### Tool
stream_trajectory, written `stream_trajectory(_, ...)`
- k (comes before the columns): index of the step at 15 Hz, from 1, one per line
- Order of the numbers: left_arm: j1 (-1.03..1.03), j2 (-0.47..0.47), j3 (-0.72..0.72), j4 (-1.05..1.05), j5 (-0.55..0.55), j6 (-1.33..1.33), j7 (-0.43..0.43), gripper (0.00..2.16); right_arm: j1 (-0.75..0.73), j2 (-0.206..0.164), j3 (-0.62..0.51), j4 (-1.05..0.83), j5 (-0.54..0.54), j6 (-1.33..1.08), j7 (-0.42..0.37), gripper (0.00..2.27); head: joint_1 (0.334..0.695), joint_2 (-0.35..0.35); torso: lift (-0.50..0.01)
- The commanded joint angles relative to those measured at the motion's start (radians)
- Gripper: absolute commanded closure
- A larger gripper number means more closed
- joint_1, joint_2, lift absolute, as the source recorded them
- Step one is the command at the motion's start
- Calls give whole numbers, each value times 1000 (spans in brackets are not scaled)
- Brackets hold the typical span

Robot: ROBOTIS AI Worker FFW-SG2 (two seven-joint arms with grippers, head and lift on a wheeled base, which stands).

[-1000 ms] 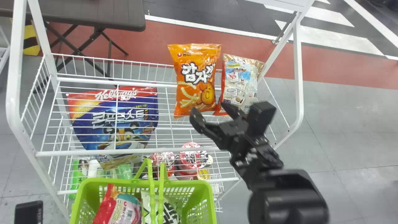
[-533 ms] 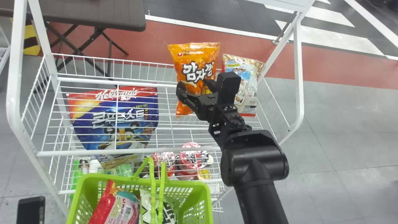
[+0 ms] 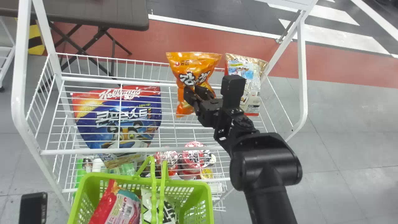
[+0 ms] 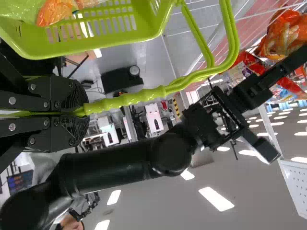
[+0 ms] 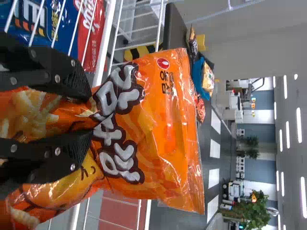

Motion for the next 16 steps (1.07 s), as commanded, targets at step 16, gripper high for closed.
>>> stream_trajectory(16, 3, -18, 37, -8, 0, -15, 0, 1096, 587, 59, -443, -752, -569, 1079, 310, 2236, 695, -350, 0)
